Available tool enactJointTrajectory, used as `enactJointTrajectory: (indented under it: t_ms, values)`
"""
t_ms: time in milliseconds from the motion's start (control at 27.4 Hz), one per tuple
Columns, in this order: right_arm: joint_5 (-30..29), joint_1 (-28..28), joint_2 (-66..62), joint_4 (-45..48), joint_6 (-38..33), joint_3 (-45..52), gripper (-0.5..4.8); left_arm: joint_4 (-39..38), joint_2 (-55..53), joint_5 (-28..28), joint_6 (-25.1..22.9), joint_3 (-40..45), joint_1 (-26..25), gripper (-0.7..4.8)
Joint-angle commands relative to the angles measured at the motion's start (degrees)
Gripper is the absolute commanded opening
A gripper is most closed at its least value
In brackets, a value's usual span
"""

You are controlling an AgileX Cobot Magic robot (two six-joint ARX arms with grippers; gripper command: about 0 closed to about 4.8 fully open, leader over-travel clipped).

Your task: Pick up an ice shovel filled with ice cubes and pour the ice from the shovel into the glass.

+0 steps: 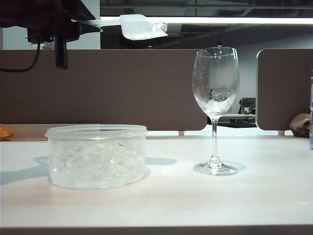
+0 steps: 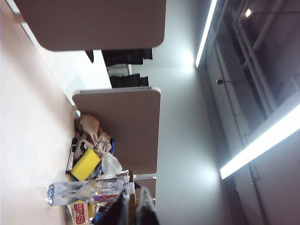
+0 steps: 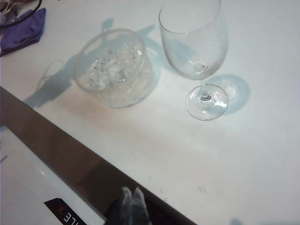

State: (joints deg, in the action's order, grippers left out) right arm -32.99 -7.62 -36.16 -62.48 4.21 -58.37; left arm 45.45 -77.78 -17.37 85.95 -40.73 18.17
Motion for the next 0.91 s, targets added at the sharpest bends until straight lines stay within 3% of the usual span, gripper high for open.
enactJointTrajectory:
  t_ms: [37, 475, 913]
  values:
    - [-0.15, 0.02, 0.07, 0.59, 0.37, -0.31, -0.05, 0.87, 0.28, 0.9, -0.02, -0.74, 0.9, -0.06]
    - [-0.2, 0.0, 0.07, 0.59, 0.37, -0.31, -0.05, -2.58, 0.13, 3.72, -0.57, -4.81, 5.22, -0.06]
    - [-0.15, 0.0, 0.09, 0.59, 0.37, -0.31, -0.05, -8.61, -0.04, 8.46, -4.15, -9.07, 7.82, -0.06]
